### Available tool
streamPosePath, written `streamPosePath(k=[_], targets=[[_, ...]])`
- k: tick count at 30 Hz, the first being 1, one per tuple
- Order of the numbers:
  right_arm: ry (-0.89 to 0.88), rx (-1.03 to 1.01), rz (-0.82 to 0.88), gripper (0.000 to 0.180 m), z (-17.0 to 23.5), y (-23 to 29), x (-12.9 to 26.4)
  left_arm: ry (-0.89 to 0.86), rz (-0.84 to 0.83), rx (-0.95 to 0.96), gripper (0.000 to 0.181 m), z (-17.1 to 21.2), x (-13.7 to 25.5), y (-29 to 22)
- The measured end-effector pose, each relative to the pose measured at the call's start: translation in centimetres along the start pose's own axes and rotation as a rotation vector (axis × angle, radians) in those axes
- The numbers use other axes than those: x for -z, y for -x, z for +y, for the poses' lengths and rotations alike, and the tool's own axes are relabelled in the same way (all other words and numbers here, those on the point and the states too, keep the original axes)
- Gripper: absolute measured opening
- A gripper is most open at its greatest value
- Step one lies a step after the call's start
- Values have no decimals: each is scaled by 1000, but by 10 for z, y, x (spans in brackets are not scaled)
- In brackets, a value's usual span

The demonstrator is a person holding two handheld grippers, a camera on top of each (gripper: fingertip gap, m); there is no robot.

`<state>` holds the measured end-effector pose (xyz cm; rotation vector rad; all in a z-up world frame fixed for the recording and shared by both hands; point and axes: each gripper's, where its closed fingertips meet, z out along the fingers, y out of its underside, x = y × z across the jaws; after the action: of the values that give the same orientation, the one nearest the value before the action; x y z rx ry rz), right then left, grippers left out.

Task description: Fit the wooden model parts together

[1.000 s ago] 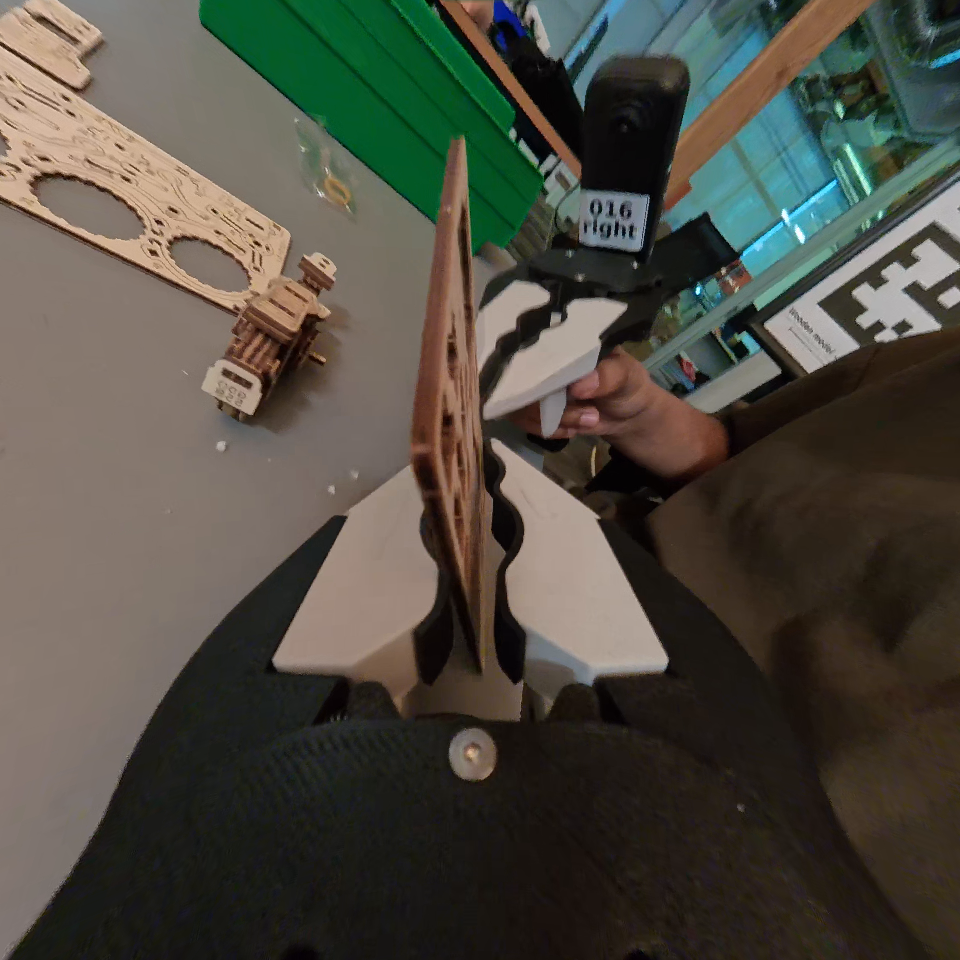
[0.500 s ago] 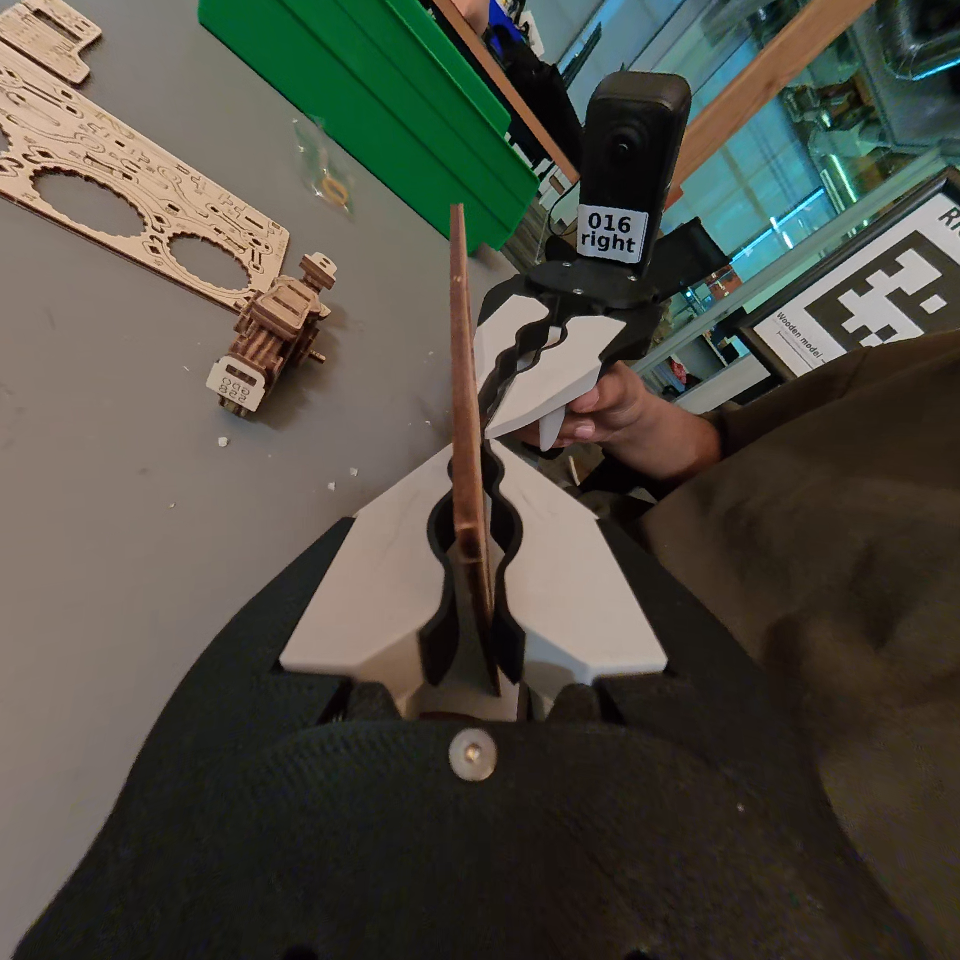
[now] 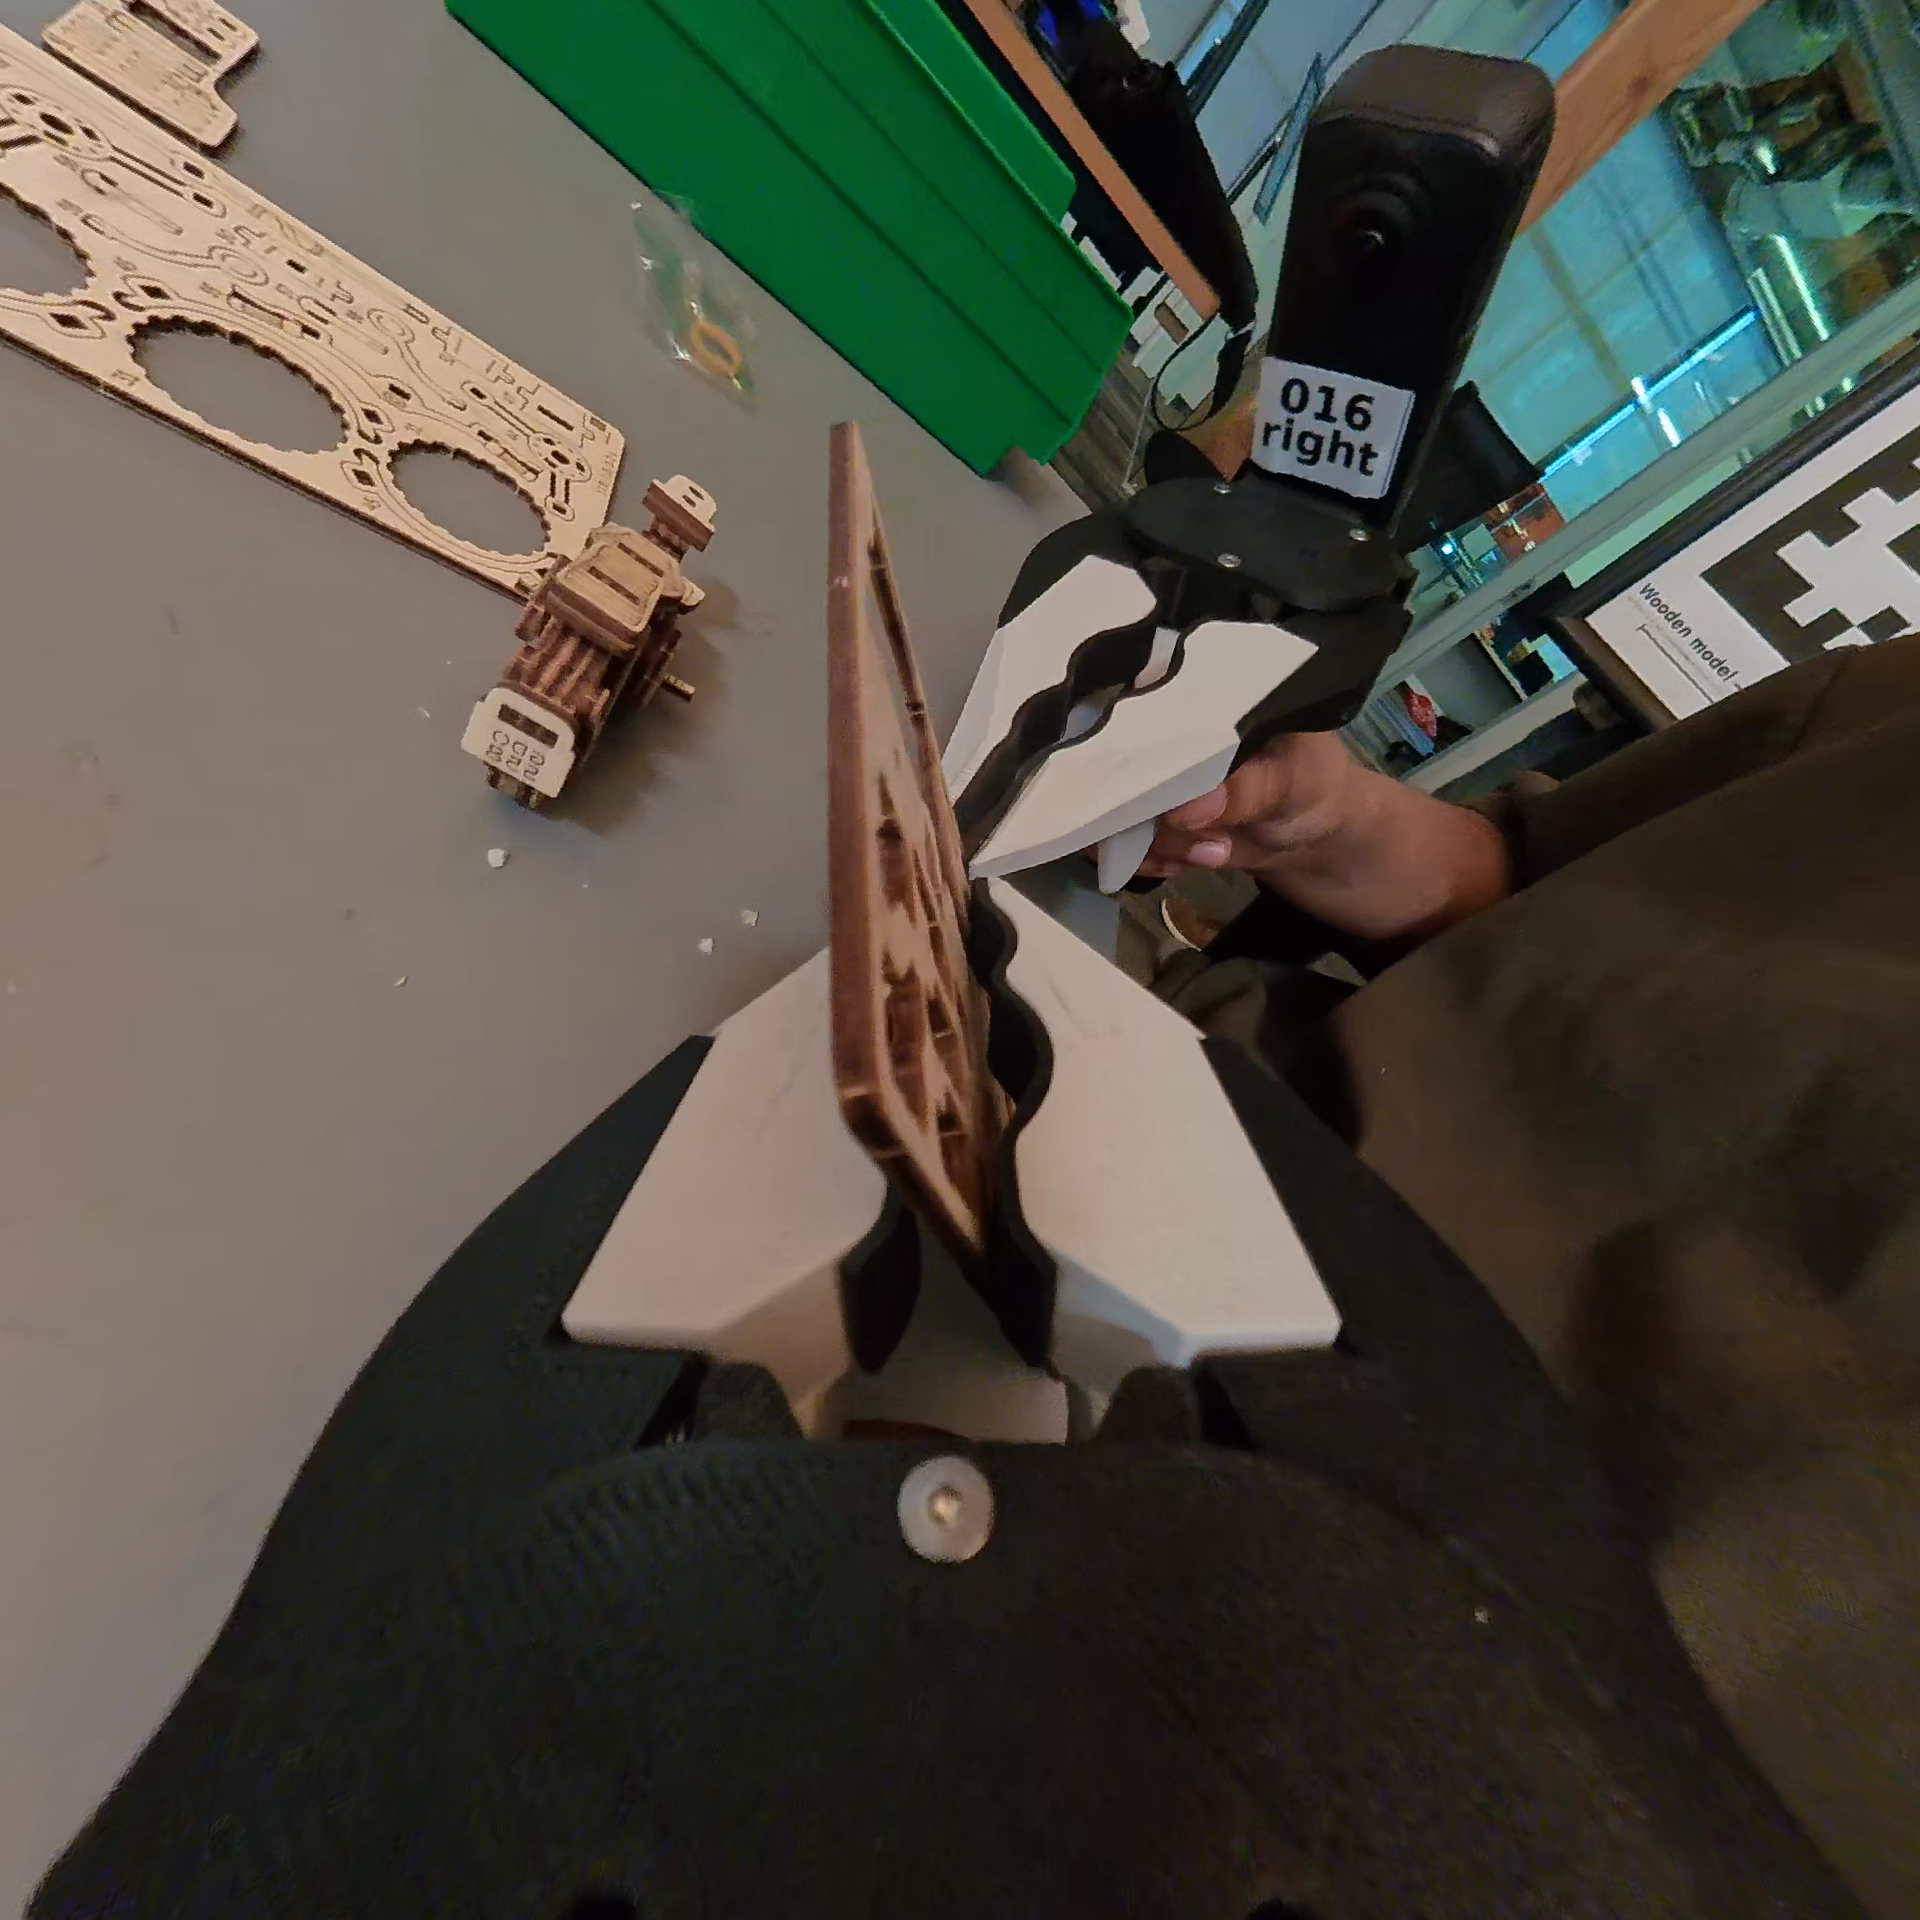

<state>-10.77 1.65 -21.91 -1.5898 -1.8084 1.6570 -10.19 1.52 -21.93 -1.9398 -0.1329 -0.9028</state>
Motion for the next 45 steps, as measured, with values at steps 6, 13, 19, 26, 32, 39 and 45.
streamPosePath(k=[6,13,19,26,32,39,45], targets=[[19,31,62,4,1,-2,-3,8,-20,-12,3,1,1,3],[23,4,88,4,1,-3,-4,15,-26,-28,3,1,1,4],[22,-4,111,4,1,-4,-4,20,-33,-43,4,1,1,5],[-9,40,100,5,0,-1,-3,16,-24,-41,4,1,3,3],[7,-64,17,13,7,-2,-2,17,-13,-47,3,2,4,2],[10,-132,-66,4,6,1,-3,17,-13,-49,3,1,4,2],[41,-103,-41,4,8,-1,-4,24,-21,-37,4,2,3,5]])
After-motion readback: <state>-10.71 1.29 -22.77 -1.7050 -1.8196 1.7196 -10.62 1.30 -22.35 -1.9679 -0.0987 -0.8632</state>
